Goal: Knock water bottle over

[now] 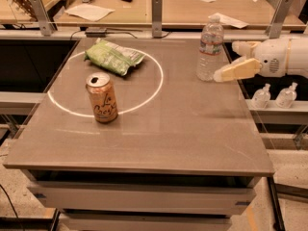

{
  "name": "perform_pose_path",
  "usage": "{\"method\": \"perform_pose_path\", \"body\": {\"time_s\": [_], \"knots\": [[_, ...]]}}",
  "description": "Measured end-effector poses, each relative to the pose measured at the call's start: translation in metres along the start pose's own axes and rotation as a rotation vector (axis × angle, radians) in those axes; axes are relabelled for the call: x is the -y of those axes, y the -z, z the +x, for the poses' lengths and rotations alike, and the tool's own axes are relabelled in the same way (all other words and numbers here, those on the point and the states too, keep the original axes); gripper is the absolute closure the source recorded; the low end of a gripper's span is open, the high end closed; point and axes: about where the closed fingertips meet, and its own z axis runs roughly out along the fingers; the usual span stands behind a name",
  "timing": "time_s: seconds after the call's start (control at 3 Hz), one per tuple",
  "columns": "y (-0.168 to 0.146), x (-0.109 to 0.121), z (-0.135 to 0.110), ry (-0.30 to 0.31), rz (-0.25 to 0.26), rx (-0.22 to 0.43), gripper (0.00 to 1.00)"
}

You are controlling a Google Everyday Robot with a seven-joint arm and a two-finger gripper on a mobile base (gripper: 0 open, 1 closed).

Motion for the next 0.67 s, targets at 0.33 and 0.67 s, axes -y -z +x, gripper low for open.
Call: {"method": "perform_pose_path", "body": {"time_s": [0.33, 0.67], "knots": [[-0.016, 0.013, -0.003, -0.007, 0.007, 0.009, 0.00], [-0.029, 0.023, -0.008, -0.005, 0.001, 0.017, 0.00]]}}
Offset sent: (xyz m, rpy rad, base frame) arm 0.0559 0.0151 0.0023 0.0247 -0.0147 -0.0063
